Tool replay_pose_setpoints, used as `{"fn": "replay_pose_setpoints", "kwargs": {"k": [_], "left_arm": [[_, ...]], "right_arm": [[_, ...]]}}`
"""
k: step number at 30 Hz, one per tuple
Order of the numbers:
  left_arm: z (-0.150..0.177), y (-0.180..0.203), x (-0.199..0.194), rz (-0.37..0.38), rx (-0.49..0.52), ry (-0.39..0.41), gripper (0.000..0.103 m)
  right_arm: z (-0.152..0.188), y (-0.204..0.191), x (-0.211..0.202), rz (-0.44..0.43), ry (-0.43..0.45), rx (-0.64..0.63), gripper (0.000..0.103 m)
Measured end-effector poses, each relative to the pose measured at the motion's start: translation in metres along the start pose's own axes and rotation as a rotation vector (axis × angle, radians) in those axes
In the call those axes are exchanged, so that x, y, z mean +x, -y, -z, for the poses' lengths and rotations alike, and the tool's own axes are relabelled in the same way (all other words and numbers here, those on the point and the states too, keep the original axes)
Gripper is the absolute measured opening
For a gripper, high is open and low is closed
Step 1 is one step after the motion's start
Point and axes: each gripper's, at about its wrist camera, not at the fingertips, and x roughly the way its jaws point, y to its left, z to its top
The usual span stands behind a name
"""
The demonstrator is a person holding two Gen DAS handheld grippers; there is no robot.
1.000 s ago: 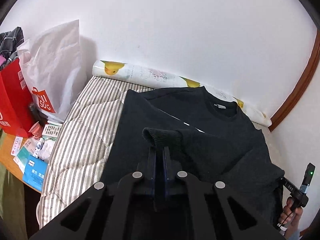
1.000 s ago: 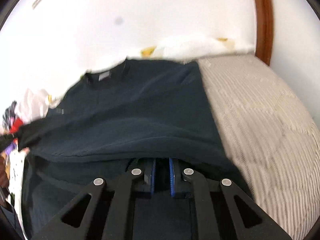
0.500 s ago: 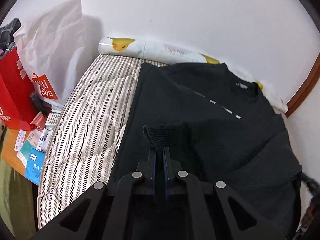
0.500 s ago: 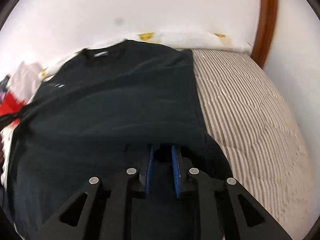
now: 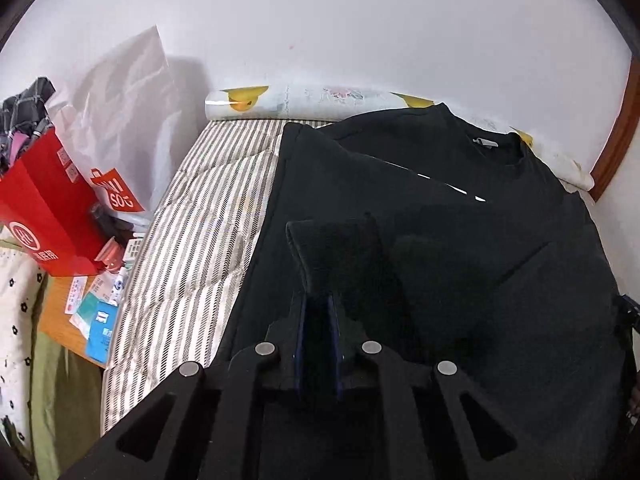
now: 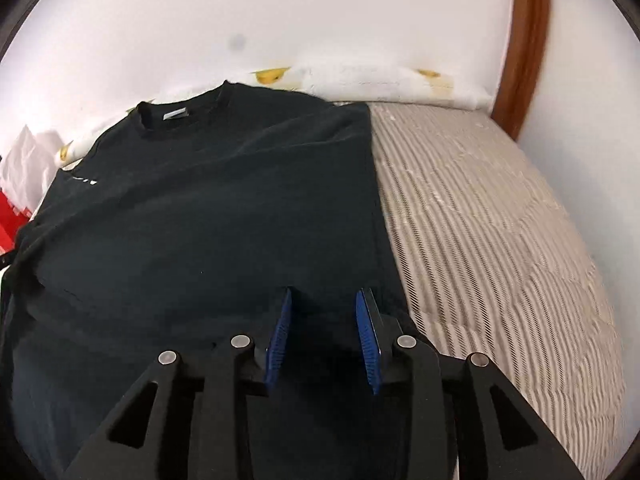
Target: Fold small clothes
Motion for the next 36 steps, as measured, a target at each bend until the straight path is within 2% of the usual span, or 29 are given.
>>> {"fn": "replay_pose_setpoints", "kwargs": {"k": [5,10,14,18,20,23,27,30,36], "left_arm": [[0.007,0.006,-0.024,-0.013,0.021,0.043,0.011],[0.019,0.017,-0.051,0.006,0.031,0.070,0.011],[0.034,0.027,-0.074,0.045,0.048,0.081,0.011],[0.053,0.032,-0.095,0.085,0.051,0.088,0.011],[0.062,0.033,-0.102,0.106,0.041,0.079,0.016],[0.079,0.034,-0.110,0.111,0.030,0.073,0.024],[0.100,0.032,-0.120,0.128,0.018,0.077,0.027],[0.114,0.030,-0.127,0.136,0.005,0.075,0.027],[0.139,0.026,-0.142,0.117,0.010,0.079,0.028]], "right_arm": [[0.015,0.005,-0.026,0.020,0.034,0.014,0.037],[0.032,0.015,-0.056,-0.022,0.045,0.041,0.039],[0.047,0.020,-0.081,0.014,0.088,0.050,0.039],[0.065,0.026,-0.103,-0.034,0.077,0.067,0.039],[0.075,0.026,-0.111,-0.068,0.060,0.059,0.039],[0.093,0.026,-0.125,-0.065,0.068,0.057,0.039],[0.113,0.024,-0.144,-0.044,0.086,0.048,0.039],[0.120,0.024,-0.161,-0.018,0.106,0.075,0.045],[0.138,0.020,-0.188,-0.057,0.154,0.166,0.050]]}}
